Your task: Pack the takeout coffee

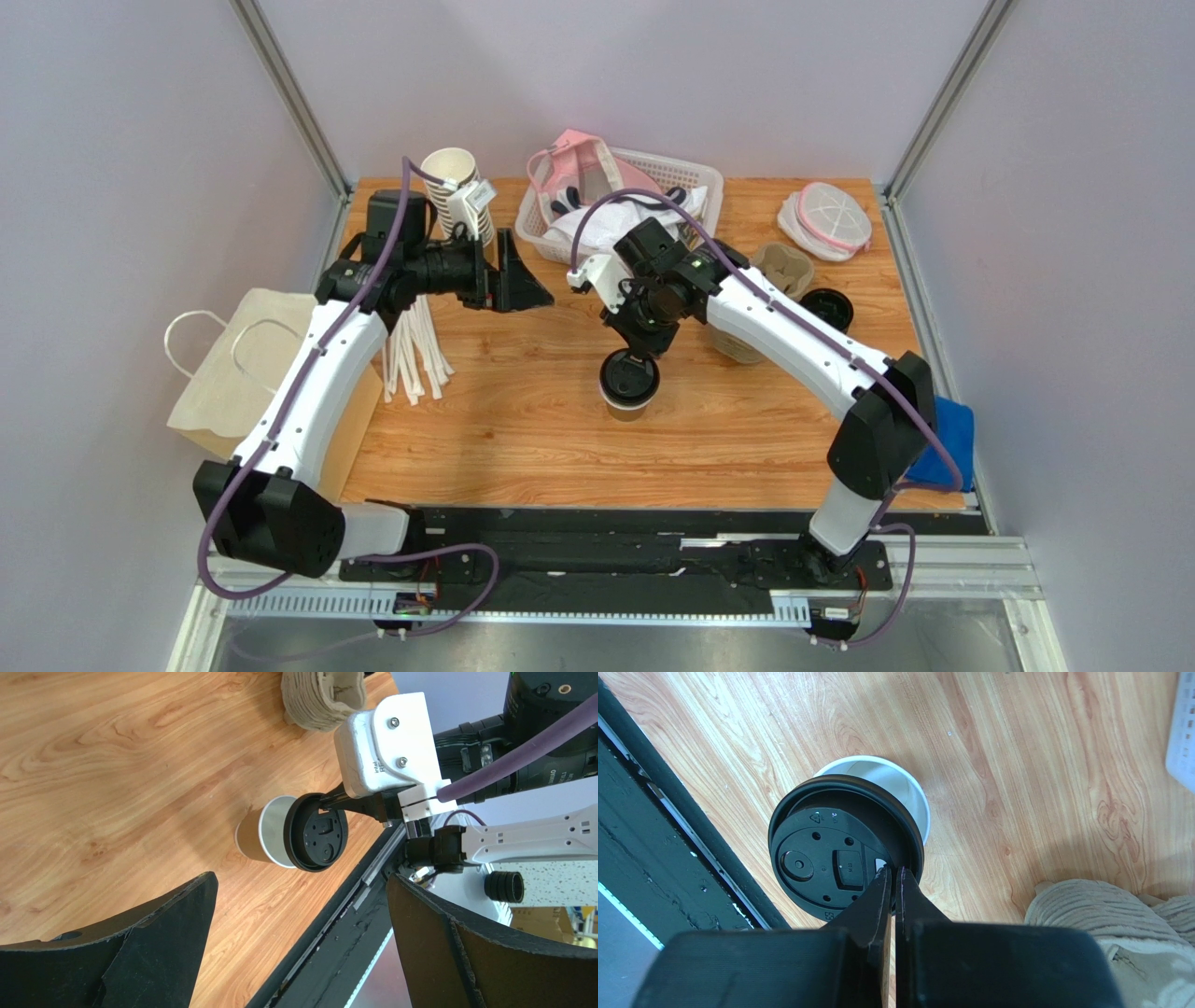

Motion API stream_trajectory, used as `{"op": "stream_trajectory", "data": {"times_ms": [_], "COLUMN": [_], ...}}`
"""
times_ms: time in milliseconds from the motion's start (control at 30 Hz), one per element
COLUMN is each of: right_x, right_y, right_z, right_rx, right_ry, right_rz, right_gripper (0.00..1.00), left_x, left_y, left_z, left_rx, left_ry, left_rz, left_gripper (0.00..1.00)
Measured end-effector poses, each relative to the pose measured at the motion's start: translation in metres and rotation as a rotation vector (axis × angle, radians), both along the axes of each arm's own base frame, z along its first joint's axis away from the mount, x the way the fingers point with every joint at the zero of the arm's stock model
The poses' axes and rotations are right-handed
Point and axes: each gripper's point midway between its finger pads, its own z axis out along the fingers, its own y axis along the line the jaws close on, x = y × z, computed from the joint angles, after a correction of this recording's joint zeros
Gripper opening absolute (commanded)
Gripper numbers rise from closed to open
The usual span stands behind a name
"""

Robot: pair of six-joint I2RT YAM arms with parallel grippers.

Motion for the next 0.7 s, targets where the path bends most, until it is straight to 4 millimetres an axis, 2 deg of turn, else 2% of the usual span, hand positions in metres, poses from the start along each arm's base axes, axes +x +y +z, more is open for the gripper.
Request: {"op": "stream_trajectory", "data": {"times_ms": [133, 500, 700], "right_x": [0.002, 0.011, 0.013], "right_y": [0.004, 0.001, 0.0], "right_z": [-0.009, -0.021, -0.026], "right_rx": [-0.012, -0.018, -0.022], "right_ry": [0.024, 0.059, 0.067], "right_rz": [0.007, -0.004, -0.004], "right_gripper": [0.0, 0.0, 0.0], "left_x": [-0.001, -0.015, -0.015], "left_y": [0.0, -0.004, -0.004], "left_z": [-0.005, 0.018, 0.019], "left_rx": [0.0, -0.053, -0.058], "left_ry": [0.007, -0.103, -0.11], "left_rz": [-0.002, -0.053, -0.054], "left_gripper": [0.99, 0.99, 0.98]}}
